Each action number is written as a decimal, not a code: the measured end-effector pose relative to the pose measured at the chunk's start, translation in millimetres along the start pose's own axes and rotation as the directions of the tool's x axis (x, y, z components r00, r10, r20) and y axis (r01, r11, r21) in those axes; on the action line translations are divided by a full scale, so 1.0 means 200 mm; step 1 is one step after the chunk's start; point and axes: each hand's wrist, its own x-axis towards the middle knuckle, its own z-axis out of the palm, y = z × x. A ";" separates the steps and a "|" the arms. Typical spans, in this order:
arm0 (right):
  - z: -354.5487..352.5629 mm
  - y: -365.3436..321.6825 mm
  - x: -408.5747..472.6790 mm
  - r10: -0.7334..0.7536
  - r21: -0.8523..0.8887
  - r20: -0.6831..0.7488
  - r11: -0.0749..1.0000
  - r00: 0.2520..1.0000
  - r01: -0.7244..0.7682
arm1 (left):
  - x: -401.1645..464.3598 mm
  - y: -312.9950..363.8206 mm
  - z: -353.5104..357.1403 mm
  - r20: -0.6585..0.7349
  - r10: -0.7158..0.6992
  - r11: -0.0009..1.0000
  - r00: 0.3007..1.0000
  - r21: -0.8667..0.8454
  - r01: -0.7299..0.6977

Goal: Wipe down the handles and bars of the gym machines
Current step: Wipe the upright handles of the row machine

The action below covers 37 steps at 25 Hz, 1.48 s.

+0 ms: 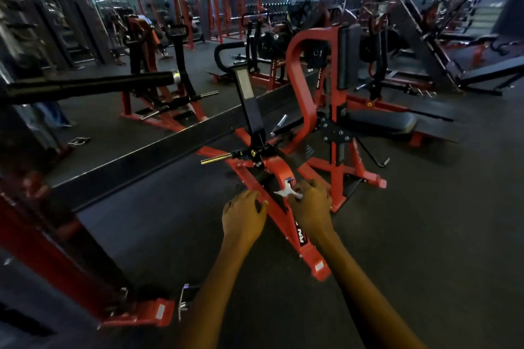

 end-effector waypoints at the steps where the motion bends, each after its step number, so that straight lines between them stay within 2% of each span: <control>1: 0.00 0.00 0.10 -0.013 -0.019 0.013 1.000 1.000 0.014 | 0.10 0.02 0.00 -0.013 -0.002 1.000 1.000 0.002 0.002; 5: 0.08 0.03 0.50 -0.058 -0.070 0.047 0.996 0.997 0.062 | 0.48 0.08 0.07 -0.023 -0.008 1.000 1.000 0.004 0.008; 12: 0.38 0.09 1.16 -0.034 -0.009 0.055 0.999 0.998 0.035 | 1.14 -0.02 0.25 -0.014 -0.029 0.997 0.999 0.069 0.030; 18: 0.68 0.13 1.90 -0.102 -0.061 0.176 0.992 0.979 0.114 | 1.85 -0.07 0.44 -0.067 -0.078 0.990 0.995 0.115 0.086; 24: 0.89 0.04 2.72 -0.159 -0.001 0.194 0.987 0.968 0.162 | 2.61 -0.11 0.47 -0.140 -0.144 0.981 0.980 0.111 0.160; 29: 1.21 -0.03 3.25 -0.178 0.112 0.209 0.981 0.962 0.158 | 3.13 -0.29 0.59 -0.116 -0.208 0.970 0.971 0.104 0.220; 34: 1.53 -0.16 3.77 -0.172 0.136 0.154 0.979 0.973 0.152 | 3.79 -0.54 0.62 -0.149 -0.160 0.983 0.976 0.070 0.172; 37: 1.71 -0.25 4.06 -0.110 0.137 0.131 0.986 0.985 0.091 | 4.19 -0.68 0.63 -0.108 -0.103 0.993 0.989 0.040 0.107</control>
